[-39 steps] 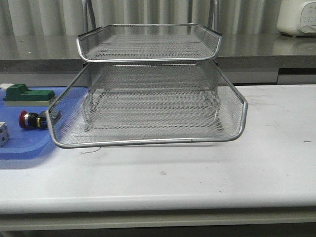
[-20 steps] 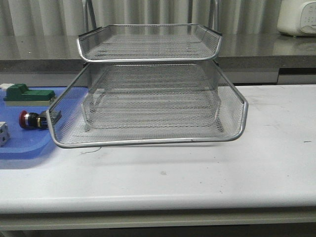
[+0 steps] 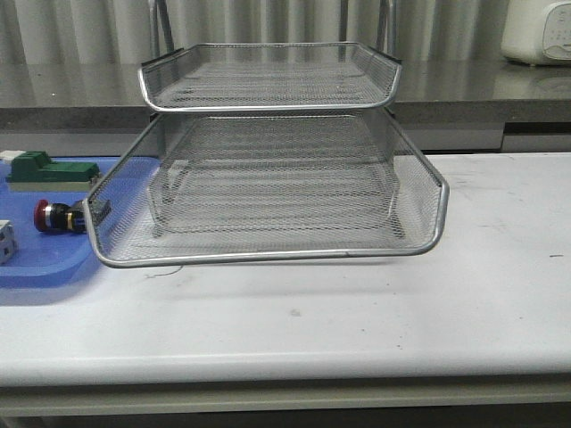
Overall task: Place button on rack with both arms
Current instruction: 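Move the left gripper over the blue tray above the red button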
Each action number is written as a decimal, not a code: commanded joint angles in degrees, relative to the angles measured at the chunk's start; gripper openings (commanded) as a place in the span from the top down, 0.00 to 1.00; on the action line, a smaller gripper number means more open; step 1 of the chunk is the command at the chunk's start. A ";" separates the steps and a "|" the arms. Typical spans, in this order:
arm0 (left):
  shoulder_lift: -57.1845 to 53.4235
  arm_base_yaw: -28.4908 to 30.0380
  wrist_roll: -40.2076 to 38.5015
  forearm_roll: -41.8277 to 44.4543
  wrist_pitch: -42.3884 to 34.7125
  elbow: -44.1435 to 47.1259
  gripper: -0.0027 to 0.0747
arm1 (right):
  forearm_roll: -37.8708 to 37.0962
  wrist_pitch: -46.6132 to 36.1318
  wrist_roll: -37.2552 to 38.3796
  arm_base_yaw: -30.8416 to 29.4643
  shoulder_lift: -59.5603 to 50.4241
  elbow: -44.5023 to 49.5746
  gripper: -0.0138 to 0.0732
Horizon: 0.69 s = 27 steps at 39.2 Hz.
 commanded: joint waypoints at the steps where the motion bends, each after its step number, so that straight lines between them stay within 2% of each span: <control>1: 3.93 -0.36 -0.17 0.16 0.24 -5.77 0.09 | 0.64 -4.40 -0.05 0.08 0.62 -1.46 0.97; 15: 32.10 -0.36 8.64 0.99 20.84 -30.13 0.09 | 0.64 -4.40 -0.05 0.08 0.62 -1.46 0.97; 27: 56.36 -0.36 22.29 0.73 37.67 -50.22 0.09 | 0.64 -4.40 -0.05 0.08 0.62 -1.46 0.97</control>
